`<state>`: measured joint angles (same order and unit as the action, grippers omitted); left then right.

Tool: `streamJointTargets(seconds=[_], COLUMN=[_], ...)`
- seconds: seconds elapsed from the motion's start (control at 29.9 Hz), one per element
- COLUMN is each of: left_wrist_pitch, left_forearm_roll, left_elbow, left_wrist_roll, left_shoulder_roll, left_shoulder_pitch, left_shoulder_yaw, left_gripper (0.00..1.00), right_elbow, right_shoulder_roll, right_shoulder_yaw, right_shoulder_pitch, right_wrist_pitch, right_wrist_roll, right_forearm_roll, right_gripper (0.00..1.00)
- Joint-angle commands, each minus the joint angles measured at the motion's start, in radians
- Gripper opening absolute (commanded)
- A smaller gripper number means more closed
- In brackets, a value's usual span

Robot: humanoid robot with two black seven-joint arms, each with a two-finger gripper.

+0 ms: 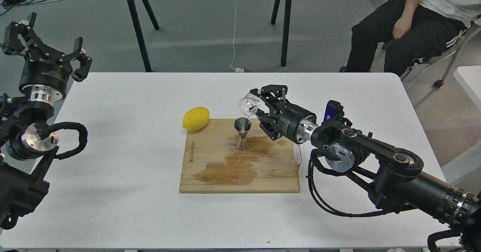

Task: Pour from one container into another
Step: 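Tilt the glass cup with the right gripper to pour into the jigger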

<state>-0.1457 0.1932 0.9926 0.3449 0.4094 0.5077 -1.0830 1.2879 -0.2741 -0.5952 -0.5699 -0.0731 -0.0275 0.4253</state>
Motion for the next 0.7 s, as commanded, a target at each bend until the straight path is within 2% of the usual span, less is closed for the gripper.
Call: streamJointTargets(seconds=[0.0,0.44,0.67], left_wrist_pitch=[0.0,0.0,0.0], left_forearm_roll=[0.0,0.0,0.0], left_elbow=[0.0,0.0,0.0], left_wrist_roll=[0.0,0.009,0.009], left_shoulder_roll=[-0.001,-0.001,-0.001], left_shoulder_pitch=[0.0,0.0,0.0], left_shoulder_yaw=[0.0,0.0,-0.001], left_gripper=[1.0,1.0,1.0], right_elbow=[-0.002,-0.004,-0.004], right_shoulder_roll=[0.001,0.001,0.003], right_shoulder_yaw=[0.003,0.023,0.057], right_shoulder_pitch=[-0.001,0.005,-0.002], right_wrist_pitch=[-0.001,-0.002,-0.05], right_wrist_roll=[0.001,0.001,0.005], right_forearm_roll=[0.065,0.329,0.4], right_gripper=[0.4,0.4,0.4])
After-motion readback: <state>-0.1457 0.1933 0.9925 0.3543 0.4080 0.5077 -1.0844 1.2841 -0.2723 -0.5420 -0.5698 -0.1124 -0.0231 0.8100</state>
